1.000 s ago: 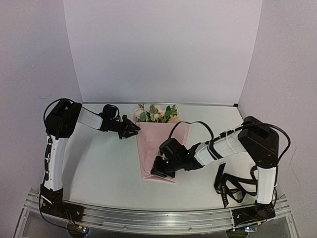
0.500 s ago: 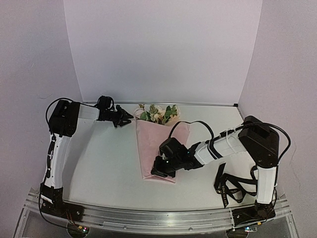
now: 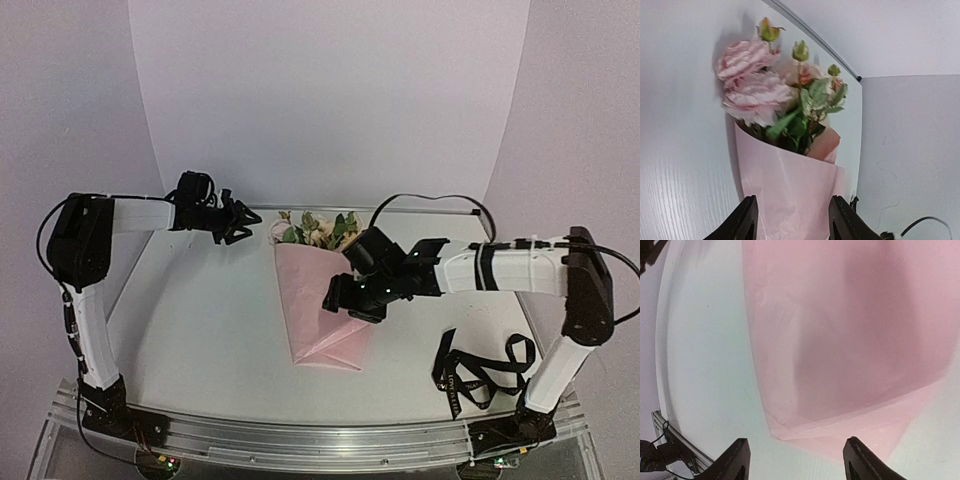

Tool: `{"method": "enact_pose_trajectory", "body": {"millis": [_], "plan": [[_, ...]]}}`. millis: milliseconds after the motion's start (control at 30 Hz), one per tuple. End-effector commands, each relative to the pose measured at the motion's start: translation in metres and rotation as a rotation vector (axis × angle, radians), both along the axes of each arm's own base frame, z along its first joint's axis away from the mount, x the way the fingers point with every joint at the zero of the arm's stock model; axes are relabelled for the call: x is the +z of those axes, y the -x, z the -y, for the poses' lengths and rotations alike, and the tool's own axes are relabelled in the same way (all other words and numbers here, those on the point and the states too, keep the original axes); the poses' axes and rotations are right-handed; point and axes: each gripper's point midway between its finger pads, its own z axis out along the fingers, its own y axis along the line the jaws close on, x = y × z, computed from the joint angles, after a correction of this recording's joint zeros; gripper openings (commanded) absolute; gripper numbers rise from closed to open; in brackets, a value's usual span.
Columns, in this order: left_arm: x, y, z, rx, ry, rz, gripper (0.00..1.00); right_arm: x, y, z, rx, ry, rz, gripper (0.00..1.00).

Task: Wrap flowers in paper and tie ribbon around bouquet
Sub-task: Press the fold line of the folded wrapping paper, then pick up the ribbon from the corner of the board.

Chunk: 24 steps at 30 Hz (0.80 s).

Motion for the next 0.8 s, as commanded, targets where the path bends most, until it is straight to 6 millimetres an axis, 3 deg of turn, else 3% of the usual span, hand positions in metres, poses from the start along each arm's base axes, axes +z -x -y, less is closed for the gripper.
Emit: {"method": "enact_pose_trajectory", "body": {"millis": [0,133,233,367,600,767], "plan": [[0.031,0.056,0.029,-0.095,-0.047,0.1,0.51,0.022,-0.004,0.081,-0.144,0.223,0.124,0.67],[0.022,0.104,0.055,-0.196,-0.05,0.088,0.51,0.007,0.015,0.135,-0.241,0.3,0.102,0.65],[0.025,0.134,0.07,-0.256,-0.046,0.1,0.51,-0.016,0.037,0.182,-0.321,0.398,0.064,0.64],[0.025,0.159,0.076,-0.298,-0.049,0.099,0.51,-0.041,0.062,0.225,-0.424,0.462,0.016,0.62],[0.022,0.18,0.073,-0.326,-0.065,0.099,0.51,-0.064,0.083,0.27,-0.544,0.504,0.006,0.61],[0.02,0.183,0.073,-0.33,-0.057,0.088,0.51,-0.07,0.076,0.268,-0.52,0.521,-0.004,0.59]]}}
